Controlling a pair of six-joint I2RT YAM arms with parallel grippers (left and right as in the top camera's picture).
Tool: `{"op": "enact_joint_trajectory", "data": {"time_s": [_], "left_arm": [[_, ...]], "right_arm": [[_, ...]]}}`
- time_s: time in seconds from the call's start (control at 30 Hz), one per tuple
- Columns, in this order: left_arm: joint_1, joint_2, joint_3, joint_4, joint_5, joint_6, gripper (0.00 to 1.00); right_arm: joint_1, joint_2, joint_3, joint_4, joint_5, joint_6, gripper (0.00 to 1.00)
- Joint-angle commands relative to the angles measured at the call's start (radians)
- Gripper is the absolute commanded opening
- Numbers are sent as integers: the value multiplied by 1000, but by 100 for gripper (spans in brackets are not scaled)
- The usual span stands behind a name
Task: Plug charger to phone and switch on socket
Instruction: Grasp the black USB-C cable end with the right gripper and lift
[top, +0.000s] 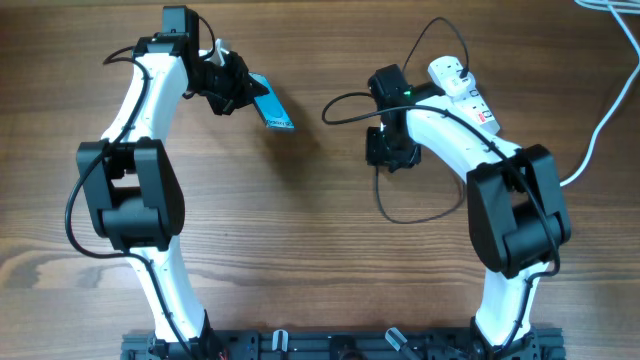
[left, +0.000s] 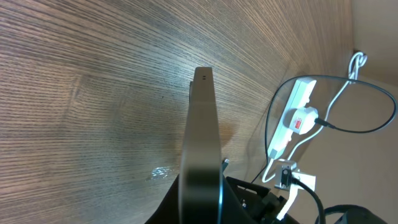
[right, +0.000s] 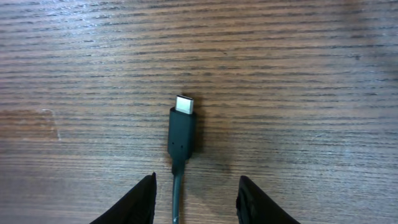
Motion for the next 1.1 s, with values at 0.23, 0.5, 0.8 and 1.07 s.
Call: {"op": "enact_joint_trajectory", "data": {"time_s": [0.23,0.5,0.8,1.07], "left_arm": [[1,-43,3,4,13,19,4],[1,-43,3,2,13,18,4],[1,-43,3,2,13,18,4],[1,-43,3,2,13,18,4]], "right_arm": [[37,18,-28,32,53,20,41],[37,20,-39,53,66,20,33],[38,55,-40,58,103,19,33],[38,92,-41,53,64,18,20]]}}
